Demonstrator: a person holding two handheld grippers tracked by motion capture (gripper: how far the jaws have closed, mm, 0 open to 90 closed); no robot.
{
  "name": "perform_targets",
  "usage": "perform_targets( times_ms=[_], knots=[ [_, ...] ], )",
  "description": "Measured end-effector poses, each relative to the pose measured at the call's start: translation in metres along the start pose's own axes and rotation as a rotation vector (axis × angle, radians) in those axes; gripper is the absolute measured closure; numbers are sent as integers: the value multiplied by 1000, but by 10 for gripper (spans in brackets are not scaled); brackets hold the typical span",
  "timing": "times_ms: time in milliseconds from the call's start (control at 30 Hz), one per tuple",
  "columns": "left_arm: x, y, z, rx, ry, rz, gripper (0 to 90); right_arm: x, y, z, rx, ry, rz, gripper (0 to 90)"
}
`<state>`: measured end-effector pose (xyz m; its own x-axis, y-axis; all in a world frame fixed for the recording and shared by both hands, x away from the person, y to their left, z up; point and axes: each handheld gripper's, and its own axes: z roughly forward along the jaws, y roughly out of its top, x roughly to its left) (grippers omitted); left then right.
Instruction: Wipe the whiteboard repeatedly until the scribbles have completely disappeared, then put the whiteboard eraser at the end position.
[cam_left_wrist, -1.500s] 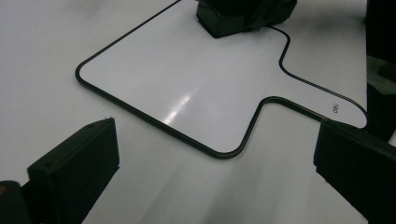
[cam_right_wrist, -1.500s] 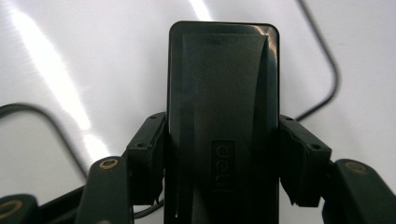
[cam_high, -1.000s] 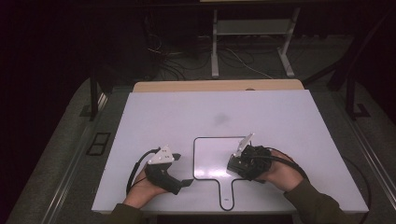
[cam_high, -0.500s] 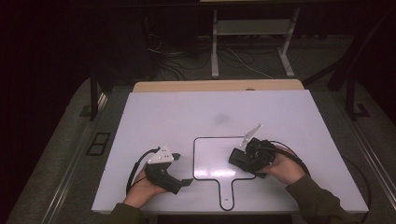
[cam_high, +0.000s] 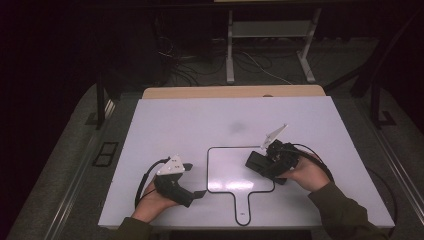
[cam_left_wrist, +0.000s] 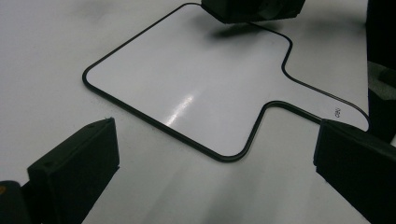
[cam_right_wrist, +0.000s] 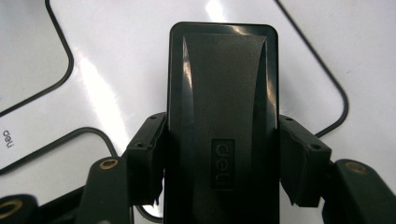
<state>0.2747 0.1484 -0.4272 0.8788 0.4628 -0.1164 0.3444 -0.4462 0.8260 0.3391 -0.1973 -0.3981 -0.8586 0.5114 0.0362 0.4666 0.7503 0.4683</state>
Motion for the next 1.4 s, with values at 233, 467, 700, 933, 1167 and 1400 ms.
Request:
perform_targets(
  times_ms=[233,467,700,933,1167,1400],
  knots=[
    [-1,0,1,1,0,-1,0,-6,4,-3,-18,-4,12,389],
    [0,0,1,4,2,1,0,-12,12,-7,-50,15,34,388],
    [0,0,1,3,2,-1,0,-20,19,-12,-73,4,45,389],
    [0,0,1,3,0,-3,0,-30,25,-14,-103,12,75,388],
    [1,0,0,2,2,-1,0,-43,33,-15,-124,15,93,388],
    [3,-1,0,-8,4,-13,0,-56,44,-11,-145,21,115,388]
  ],
)
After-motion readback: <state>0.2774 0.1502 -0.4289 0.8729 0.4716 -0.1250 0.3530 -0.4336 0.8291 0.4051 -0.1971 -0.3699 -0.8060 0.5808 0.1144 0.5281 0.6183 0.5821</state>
